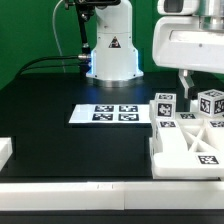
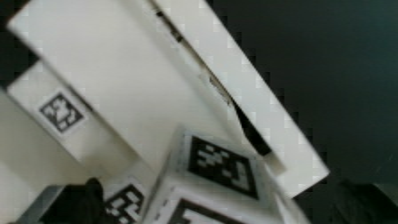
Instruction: Assemble chair
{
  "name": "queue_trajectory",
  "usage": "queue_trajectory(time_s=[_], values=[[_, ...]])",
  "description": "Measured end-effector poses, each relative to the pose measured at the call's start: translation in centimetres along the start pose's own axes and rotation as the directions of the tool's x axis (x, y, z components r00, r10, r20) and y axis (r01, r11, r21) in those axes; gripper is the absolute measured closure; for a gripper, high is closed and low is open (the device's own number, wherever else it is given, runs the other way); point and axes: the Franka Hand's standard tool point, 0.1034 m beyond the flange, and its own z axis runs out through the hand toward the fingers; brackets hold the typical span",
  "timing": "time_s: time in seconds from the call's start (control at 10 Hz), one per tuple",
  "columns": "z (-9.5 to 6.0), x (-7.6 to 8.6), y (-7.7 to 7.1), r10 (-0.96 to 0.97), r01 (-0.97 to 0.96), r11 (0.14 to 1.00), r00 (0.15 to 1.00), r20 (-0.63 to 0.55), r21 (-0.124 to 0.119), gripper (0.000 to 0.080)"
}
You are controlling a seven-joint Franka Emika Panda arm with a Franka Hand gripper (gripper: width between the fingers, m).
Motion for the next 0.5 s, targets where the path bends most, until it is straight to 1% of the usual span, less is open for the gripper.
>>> queue_trajectory(time_s=[0.1,0.4,0.5], values=[[0.26,-0.14,0.12,-0.111,0.111,0.994,0.994,-0.003,0.0,0.0151],[0.23,0.07,0.36,-0.282,0.282,0.959,0.959,-0.004,-0.003,0.015],[0.24,0.16,0.56,-0.444,0.443,0.896,0.896,-0.002,-0.011,0.0151]])
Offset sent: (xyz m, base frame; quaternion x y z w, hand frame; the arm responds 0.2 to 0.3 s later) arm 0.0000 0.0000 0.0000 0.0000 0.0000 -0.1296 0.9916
